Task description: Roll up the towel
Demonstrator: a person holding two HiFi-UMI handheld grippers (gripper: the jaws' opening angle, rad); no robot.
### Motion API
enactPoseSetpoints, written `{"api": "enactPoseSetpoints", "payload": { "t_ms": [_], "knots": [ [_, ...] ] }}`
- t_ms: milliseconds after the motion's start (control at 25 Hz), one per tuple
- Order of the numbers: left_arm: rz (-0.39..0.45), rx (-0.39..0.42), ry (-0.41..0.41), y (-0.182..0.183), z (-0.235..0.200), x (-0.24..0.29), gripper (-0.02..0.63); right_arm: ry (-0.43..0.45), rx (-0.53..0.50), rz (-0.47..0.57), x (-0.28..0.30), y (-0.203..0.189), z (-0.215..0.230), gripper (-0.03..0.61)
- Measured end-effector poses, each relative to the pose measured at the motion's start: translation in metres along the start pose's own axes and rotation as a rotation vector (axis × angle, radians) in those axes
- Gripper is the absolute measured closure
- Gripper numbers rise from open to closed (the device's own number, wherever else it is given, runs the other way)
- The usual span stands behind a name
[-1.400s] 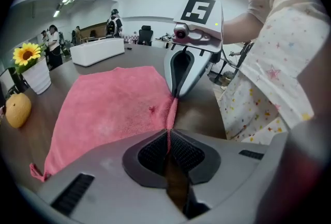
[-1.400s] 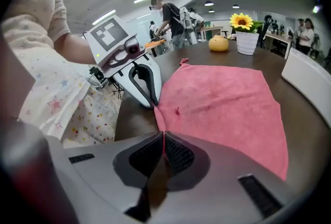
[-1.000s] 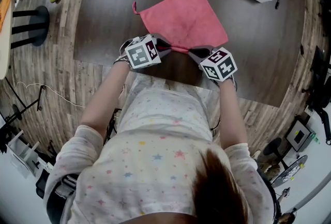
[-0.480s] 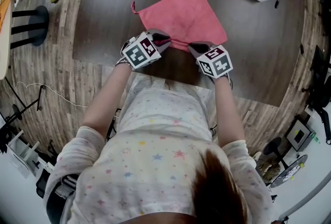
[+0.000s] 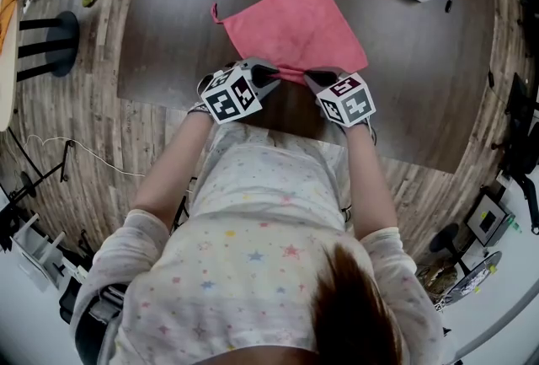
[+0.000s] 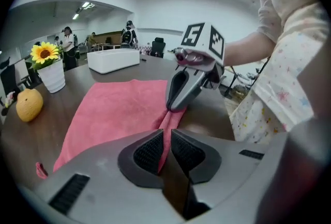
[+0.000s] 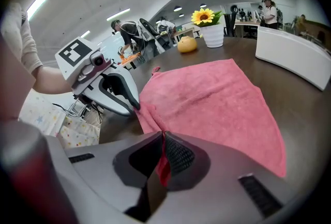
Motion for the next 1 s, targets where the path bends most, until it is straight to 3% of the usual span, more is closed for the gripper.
{"api": "enactPoseSetpoints", "payload": {
  "t_ms": [200,320,440,600,800,1000],
  "knots": [
    [-0.058,-0.013,0.027,-0.014,-0.007,0.008,0.567,-0.029,-0.066,0.095,-0.019,0.011,-0.004,0.528],
    [-0.077,0.013,0.025,-0.017,-0.006,0.008,0.54,0.019,-0.099,0.147,-0.028,0.017,-0.018,0.531],
    [-0.078,0.017,0.025,-0.019,-0.005,0.009,0.532,0.052,-0.168,0.117,-0.019,0.011,-0.032,0.529],
    [-0.087,0.038,0.03,-0.018,-0.003,0.009,0.525,-0.022,-0.26,0.015,-0.005,-0.008,-0.028,0.495],
    [-0.105,0.072,0.057,-0.024,-0.007,0.004,0.515,-0.065,-0.316,-0.003,-0.002,-0.012,-0.021,0.529],
    [-0.115,0.071,0.078,-0.026,-0.013,0.001,0.581,-0.041,-0.302,-0.02,-0.004,-0.011,-0.022,0.566]
  ]
}}
Point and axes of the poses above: the fingertips, and each gripper's own axes: x forward along the fingers, z to its right, y out of its top, the point moved 4 cm from there along -x, backward along the fingers, and after that the axes turned 2 degrees about -x, right-handed, at the moved point
